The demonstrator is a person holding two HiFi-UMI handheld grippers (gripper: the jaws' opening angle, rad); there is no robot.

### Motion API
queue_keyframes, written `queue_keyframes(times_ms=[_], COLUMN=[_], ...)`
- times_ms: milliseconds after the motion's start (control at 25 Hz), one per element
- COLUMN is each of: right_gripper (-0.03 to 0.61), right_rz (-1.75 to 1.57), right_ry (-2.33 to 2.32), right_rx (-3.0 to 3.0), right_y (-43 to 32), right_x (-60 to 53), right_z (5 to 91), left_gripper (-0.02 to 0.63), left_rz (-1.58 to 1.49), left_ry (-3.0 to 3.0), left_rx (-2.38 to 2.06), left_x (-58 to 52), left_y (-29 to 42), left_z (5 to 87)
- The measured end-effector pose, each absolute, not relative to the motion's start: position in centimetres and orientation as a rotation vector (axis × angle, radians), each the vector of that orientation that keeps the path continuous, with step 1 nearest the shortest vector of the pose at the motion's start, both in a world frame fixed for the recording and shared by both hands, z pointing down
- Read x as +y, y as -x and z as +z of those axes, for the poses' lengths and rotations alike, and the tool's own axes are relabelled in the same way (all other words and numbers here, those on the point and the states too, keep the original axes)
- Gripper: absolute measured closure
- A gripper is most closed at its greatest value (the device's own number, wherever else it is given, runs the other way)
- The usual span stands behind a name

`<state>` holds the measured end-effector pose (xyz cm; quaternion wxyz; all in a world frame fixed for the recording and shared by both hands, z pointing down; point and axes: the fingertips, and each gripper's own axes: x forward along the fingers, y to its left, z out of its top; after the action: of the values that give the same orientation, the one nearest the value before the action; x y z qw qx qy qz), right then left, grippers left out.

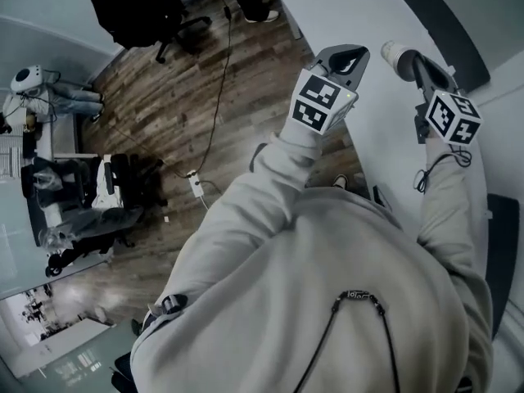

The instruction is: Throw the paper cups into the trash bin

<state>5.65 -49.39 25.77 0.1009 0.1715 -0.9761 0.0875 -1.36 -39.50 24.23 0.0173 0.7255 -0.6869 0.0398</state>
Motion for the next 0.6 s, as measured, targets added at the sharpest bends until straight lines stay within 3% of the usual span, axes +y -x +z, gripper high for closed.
queue_keyframes(times_ms=[320,600], right_gripper=[0.537,0.537], right_rz=[0.219,0.152], right_ry=[-0.019,0.355], right_rx=[-2.866,-2.795], right_y=[10.0,19.8], right_x=[-34.4,-15.8], right_z=[26.6,28.1], left_gripper=[0.612,0.611], left_rz=[0.060,0.022], left_ry=[-1.758,-1.439], left_rx=[-2.482,-2.632], left_x=[-20.8,-2.7], left_y=[15.7,22.8], left_z=[25.4,27.2])
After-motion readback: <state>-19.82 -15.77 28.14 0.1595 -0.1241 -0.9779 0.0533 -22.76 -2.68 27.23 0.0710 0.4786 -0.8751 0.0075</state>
